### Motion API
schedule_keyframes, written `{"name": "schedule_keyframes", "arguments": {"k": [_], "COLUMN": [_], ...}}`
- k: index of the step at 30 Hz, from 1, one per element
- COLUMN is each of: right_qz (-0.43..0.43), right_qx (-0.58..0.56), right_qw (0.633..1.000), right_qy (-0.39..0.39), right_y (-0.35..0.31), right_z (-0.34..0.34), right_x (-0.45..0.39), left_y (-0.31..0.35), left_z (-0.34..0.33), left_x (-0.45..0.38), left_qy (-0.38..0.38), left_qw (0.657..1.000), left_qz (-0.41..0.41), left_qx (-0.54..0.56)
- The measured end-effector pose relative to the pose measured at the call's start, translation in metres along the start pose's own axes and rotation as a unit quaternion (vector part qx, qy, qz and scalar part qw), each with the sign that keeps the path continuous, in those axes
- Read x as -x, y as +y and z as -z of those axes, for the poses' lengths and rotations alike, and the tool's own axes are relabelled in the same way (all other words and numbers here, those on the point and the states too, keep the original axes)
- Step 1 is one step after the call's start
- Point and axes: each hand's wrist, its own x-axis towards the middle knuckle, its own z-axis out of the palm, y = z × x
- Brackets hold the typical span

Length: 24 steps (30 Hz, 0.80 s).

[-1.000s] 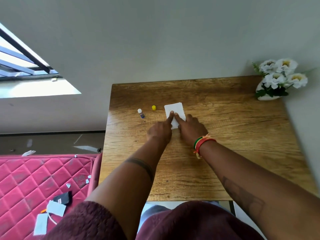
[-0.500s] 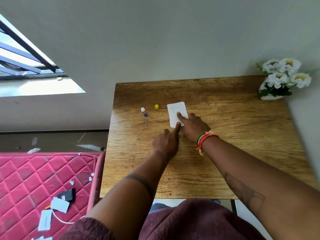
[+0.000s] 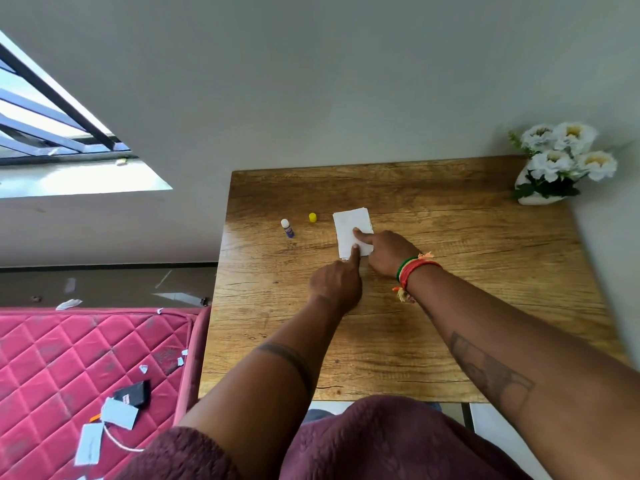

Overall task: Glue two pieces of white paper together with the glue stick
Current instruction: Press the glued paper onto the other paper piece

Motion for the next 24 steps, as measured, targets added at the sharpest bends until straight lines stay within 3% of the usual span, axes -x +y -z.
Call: {"name": "schedule_keyframes", "arguments": {"k": [5,12,16,24], "right_qz": [-0.008,0.007,0.000,-0.001], "right_qx": [0.010,0.012,0.027,0.033], "right_qw": [1.000,1.000,1.000,0.999], "right_qy": [-0.005,0.004,-0.002,0.005], "right_y": [-0.001,-0.001,-0.002,0.000], "right_z": [0.001,0.001,0.001,-0.004], "right_x": [0.002,0.004,0.003,0.001], "left_y": [-0.008,0.019,0.008,0.001], "left_z": [-0.013,-0.006,-0.005,-0.005], "left_x": [0.020,0.005,-0.002,0.007], "left_qy": [-0.011,0.039,0.001,-0.004], "left_qw": [0.999,0.999,0.999,0.998], "left_qz": [0.020,0.031,0.038,0.057], "left_qx": [-0.035,0.006,-0.021,-0.029]}}
